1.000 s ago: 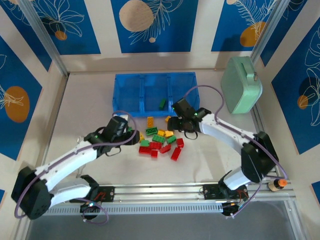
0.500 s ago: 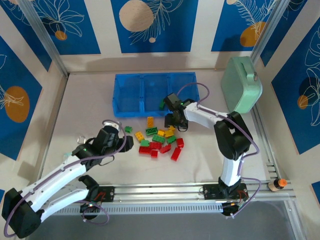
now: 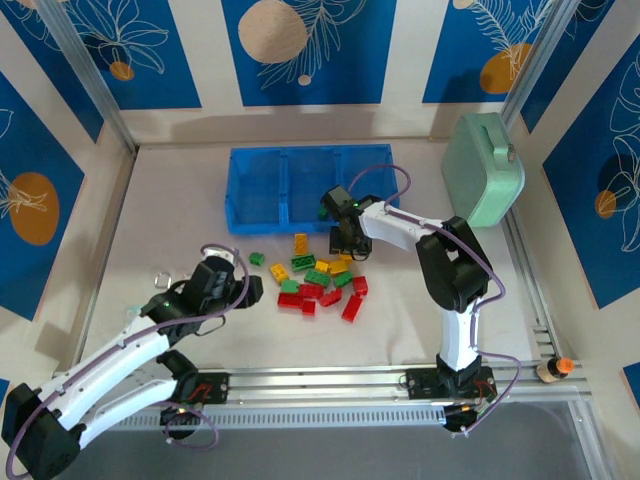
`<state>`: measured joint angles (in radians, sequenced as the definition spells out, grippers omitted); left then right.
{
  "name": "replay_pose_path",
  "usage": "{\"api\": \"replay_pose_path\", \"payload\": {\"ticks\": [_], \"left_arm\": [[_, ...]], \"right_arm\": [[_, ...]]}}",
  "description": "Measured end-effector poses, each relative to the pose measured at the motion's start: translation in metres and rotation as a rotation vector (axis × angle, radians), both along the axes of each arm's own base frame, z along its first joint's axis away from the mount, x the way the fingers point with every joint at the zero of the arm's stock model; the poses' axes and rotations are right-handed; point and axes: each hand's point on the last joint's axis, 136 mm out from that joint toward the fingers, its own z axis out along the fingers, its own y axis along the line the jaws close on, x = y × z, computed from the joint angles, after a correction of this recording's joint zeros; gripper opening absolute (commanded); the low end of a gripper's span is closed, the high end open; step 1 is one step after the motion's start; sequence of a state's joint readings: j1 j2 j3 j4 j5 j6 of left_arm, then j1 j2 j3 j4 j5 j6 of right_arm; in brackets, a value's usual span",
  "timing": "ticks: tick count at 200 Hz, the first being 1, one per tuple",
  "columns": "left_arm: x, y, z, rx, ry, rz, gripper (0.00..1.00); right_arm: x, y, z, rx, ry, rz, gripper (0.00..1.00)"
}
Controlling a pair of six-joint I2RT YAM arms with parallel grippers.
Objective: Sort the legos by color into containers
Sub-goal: Pick up the lego from the center of the table, then place the lego in the container.
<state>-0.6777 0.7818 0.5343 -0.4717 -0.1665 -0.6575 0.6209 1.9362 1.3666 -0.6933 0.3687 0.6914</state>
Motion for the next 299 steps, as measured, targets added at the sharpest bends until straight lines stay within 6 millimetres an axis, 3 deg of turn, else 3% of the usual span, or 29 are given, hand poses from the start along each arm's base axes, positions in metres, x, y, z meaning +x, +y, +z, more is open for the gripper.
{"api": "replay_pose_path", "payload": {"ticks": [53,77,127,182,215,234,254,263,272,276,285,299], "left_arm": [[0.0,0.0,-0.001,0.002,0.002,0.0,0.68],[0.0,0.0,-0.003,0.008,0.009,0.0,0.68],[0.002,-0.001,-0.004,0.009,0.009,-0.001,0.68],[0.005,-0.004,-0.009,0.026,0.021,-0.009,0.68],[0.005,-0.007,-0.008,0.012,0.021,-0.018,0.68],[0.003,-0.01,-0.006,-0.005,0.02,-0.027,0.67],[-0.001,-0.012,-0.005,-0.027,0.016,-0.038,0.68],[-0.003,-0.012,-0.005,-0.033,0.015,-0.042,0.68],[-0.005,-0.012,-0.006,-0.038,0.017,-0.043,0.68],[-0.006,-0.012,-0.007,-0.041,0.02,-0.043,0.68],[-0.007,-0.012,-0.007,-0.046,0.021,-0.045,0.68],[-0.008,-0.013,-0.006,-0.051,0.024,-0.049,0.68]], "right_arm": [[0.001,-0.002,0.0,-0.005,-0.012,-0.008,0.46],[0.0,-0.003,0.001,0.002,-0.026,-0.019,0.41],[-0.013,-0.015,0.006,-0.036,-0.026,-0.029,0.39],[-0.009,-0.024,0.055,-0.008,-0.126,-0.038,0.39],[0.021,-0.037,0.087,0.018,-0.193,-0.071,0.39],[0.052,-0.049,0.109,0.035,-0.245,-0.105,0.39],[0.082,-0.059,0.118,0.043,-0.278,-0.128,0.39],[0.094,-0.063,0.119,0.043,-0.282,-0.136,0.48],[0.105,-0.065,0.118,0.041,-0.28,-0.143,0.77],[0.109,-0.066,0.117,0.034,-0.277,-0.141,0.84],[0.117,-0.067,0.116,0.028,-0.275,-0.14,0.93],[0.123,-0.064,0.117,0.017,-0.274,-0.124,0.94]]}}
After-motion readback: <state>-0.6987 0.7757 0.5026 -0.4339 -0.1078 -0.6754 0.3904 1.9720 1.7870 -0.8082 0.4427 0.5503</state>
